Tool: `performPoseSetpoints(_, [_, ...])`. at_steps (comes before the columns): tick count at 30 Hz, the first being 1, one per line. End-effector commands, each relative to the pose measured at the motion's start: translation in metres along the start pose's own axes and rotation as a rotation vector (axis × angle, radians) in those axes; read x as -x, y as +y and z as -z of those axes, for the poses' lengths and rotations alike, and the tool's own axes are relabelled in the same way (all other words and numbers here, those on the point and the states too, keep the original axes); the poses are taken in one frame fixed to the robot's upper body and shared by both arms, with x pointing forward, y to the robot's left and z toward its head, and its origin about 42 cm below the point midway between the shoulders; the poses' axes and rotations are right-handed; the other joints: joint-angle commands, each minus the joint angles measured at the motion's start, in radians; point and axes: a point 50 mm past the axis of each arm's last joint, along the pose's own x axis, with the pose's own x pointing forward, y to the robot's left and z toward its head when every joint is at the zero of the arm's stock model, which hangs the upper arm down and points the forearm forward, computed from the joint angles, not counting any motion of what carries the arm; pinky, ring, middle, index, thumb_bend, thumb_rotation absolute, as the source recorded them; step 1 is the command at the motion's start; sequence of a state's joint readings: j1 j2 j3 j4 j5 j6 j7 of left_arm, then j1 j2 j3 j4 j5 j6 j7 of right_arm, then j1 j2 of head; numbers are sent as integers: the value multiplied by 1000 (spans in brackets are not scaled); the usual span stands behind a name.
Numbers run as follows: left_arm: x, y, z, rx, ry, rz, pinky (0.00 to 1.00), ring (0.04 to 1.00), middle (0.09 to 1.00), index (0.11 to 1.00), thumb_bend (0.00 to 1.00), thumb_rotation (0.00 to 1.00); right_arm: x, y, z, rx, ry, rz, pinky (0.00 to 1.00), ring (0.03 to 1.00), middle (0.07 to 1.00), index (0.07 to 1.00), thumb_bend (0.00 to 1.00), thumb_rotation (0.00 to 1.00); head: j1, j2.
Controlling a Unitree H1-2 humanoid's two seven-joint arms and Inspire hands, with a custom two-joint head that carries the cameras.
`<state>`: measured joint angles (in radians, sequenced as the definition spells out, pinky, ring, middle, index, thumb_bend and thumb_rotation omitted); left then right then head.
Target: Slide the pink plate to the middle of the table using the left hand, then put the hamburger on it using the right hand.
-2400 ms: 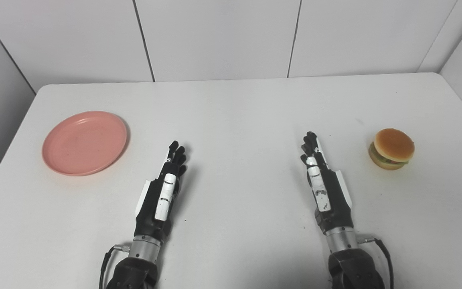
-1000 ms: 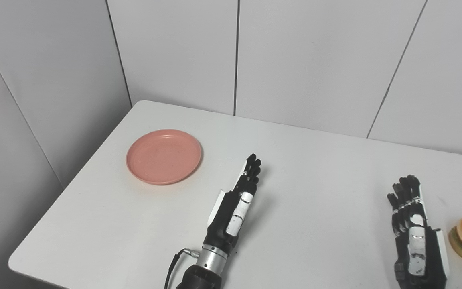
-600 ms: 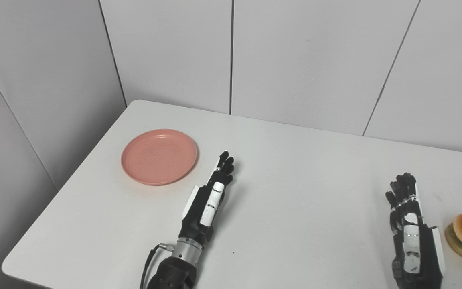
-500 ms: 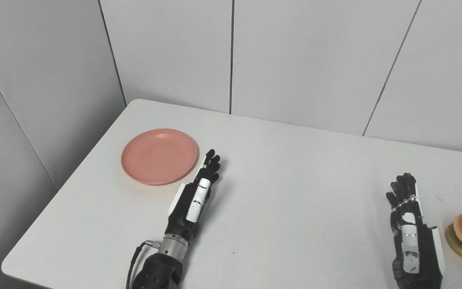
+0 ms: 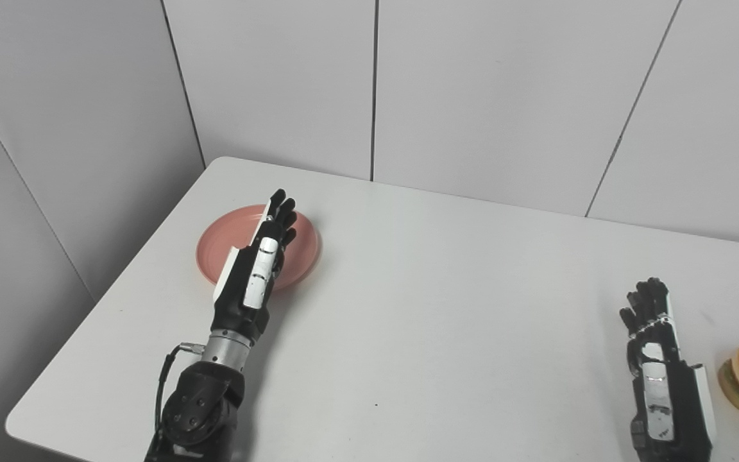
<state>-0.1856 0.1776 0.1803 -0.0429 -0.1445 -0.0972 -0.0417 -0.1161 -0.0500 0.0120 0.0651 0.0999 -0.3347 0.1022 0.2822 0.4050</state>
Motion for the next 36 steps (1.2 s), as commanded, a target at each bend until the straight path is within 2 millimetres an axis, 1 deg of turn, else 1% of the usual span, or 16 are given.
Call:
performPoseSetpoints(1, [-19,15,-16,-46,-91,-46,1000,975,974,978,694,1000,69,-4,48,-35,280,35,1000,1000,1000,1000,574,945,-1,0])
performPoseSetpoints(4, [-32,34,-14,-71,-111,-107,990,965,959,954,701,1000,70,-6,47,-18,284,30,1000,1000,1000,1000,573,951,4,7])
performPoseSetpoints(7, [-40,46,-16,-83,-104,-149,994,963,953,944,741,1000,71,-7,46,-15,283,31,1000,1000,1000,1000,562,977,8,9])
performPoseSetpoints(8, [-41,49,-18,-88,-105,-160,998,965,951,942,748,1000,71,-7,46,-24,285,34,1000,1000,1000,1000,559,975,22,12])
performPoseSetpoints(10, [-43,56,-23,-94,-129,-178,1000,963,949,942,735,1000,71,-7,46,-36,289,38,1000,1000,1000,1000,569,959,22,12])
performPoseSetpoints(11, [-44,59,-25,-99,-150,-189,987,955,947,943,723,1000,72,-7,46,-39,291,38,1000,1000,1000,1000,567,962,33,14])
performPoseSetpoints(12, [-46,63,-29,-105,-165,-198,953,934,932,929,703,1000,72,-7,46,-43,295,39,1000,1000,1000,1000,569,963,34,14])
performPoseSetpoints(15, [-50,76,-33,-121,-176,-230,922,907,911,914,684,1000,73,-7,45,-55,303,36,1000,1000,1000,1000,559,963,34,19])
performPoseSetpoints(17, [-53,85,-32,-132,-168,-246,951,925,929,930,728,1000,73,-8,45,-54,307,38,1000,1000,1000,1000,553,961,34,19])
performPoseSetpoints(18, [-54,90,-30,-141,-162,-255,953,932,936,938,755,1000,73,-8,45,-51,307,40,1000,1000,1000,1000,546,962,35,20])
performPoseSetpoints(21, [-55,104,-26,-163,-160,-290,954,939,937,941,778,1000,74,-10,45,-57,307,41,1000,1000,1000,1000,537,947,37,19])
performPoseSetpoints(22, [-54,109,-24,-162,-164,-308,951,936,932,934,775,1000,74,-11,45,-56,308,37,1000,1000,1000,1000,536,944,37,18])
performPoseSetpoints(25, [-55,117,-22,-167,-169,-353,934,915,910,909,723,1000,75,-13,45,-39,310,30,1000,1000,1000,1000,557,947,37,17])
performPoseSetpoints(27, [-57,122,-18,-167,-171,-379,914,904,896,896,712,1000,77,-14,45,-35,310,24,1000,1000,1000,1000,561,946,37,15])
performPoseSetpoints(31, [-61,130,-6,-163,-144,-419,898,899,889,888,736,1000,80,-16,43,-30,315,24,1000,1000,1000,1000,562,948,33,14])
performPoseSetpoints(36, [-65,138,15,-154,-84,-441,924,896,879,884,724,1000,83,-19,43,-24,322,29,1000,1000,1000,1000,567,953,39,19])
